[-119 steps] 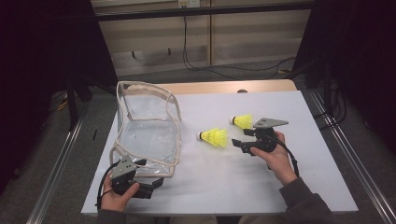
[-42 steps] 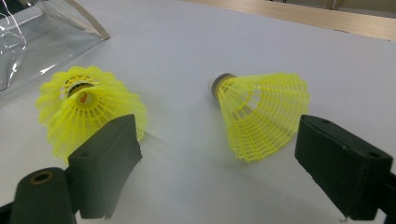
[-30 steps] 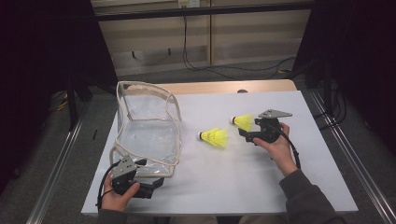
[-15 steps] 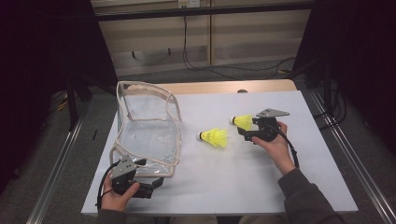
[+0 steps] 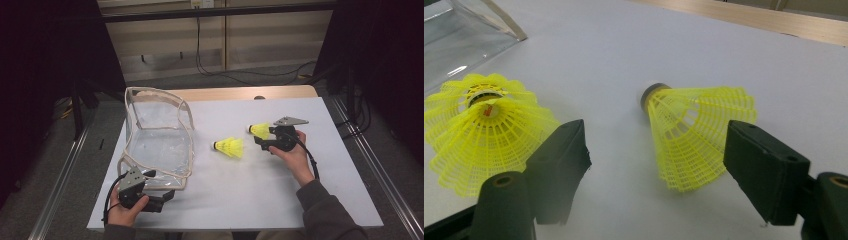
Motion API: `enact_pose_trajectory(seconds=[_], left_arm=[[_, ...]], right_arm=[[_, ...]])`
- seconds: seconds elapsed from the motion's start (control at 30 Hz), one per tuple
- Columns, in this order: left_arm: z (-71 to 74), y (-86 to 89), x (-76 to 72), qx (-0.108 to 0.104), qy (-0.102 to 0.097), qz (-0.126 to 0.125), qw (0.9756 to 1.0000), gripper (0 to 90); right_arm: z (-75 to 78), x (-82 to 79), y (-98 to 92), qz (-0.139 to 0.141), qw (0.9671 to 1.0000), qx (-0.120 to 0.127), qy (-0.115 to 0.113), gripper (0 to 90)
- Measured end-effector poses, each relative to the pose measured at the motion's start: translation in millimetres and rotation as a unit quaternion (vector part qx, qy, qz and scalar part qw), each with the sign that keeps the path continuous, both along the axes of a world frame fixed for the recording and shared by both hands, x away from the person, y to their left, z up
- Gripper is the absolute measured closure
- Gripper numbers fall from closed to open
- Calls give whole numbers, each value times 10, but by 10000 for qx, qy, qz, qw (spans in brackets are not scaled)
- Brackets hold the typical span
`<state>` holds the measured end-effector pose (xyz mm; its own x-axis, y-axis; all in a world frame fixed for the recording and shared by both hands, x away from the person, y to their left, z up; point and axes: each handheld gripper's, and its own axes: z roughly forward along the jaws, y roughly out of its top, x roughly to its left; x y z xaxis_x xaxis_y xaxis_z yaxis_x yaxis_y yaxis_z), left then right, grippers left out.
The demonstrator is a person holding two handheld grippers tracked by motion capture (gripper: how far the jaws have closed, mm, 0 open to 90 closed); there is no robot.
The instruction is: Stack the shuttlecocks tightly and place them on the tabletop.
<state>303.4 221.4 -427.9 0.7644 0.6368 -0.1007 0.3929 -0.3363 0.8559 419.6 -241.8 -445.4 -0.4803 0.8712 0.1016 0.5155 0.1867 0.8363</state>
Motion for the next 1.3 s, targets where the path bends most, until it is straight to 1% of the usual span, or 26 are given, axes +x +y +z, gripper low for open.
enact_pose_trajectory(seconds=[0.1, 0.27, 0.43, 0.5, 0.53, 0.7, 0.97, 1.07, 1.3], left_arm=[[-1, -1, 2, -2, 2, -4, 10000, 35], [-1, -1, 3, -17, 1, -1, 10000, 35], [-1, -3, 3, -14, 0, -8, 10000, 35], [-1, -4, 3, -13, 2, -10, 10000, 35], [0, -4, 2, -9, 3, -7, 10000, 35], [1, -6, 2, -13, 1, -15, 10000, 35], [0, -9, 2, -14, 5, -26, 10000, 35], [1, -9, 2, -12, 5, -25, 10000, 35], [1, -8, 2, -9, 5, -24, 10000, 35]], right_arm=[[-11, 10, 11, -11, 10000, -21, -9, 251], [-26, 42, 18, -20, 10000, 11, 49, 269], [-39, 67, 25, -52, 9999, -61, 69, 291], [-41, 75, 30, -57, 9999, -55, 85, 301], [-41, 81, 33, -57, 9999, -85, 53, 307], [-39, 91, 46, -72, 9999, -90, 33, 326], [-35, 137, 73, -61, 9999, -142, 53, 355], [-42, 152, 89, -77, 9997, -214, 54, 367], [-63, 173, 75, -159, 9996, -224, 82, 388]])
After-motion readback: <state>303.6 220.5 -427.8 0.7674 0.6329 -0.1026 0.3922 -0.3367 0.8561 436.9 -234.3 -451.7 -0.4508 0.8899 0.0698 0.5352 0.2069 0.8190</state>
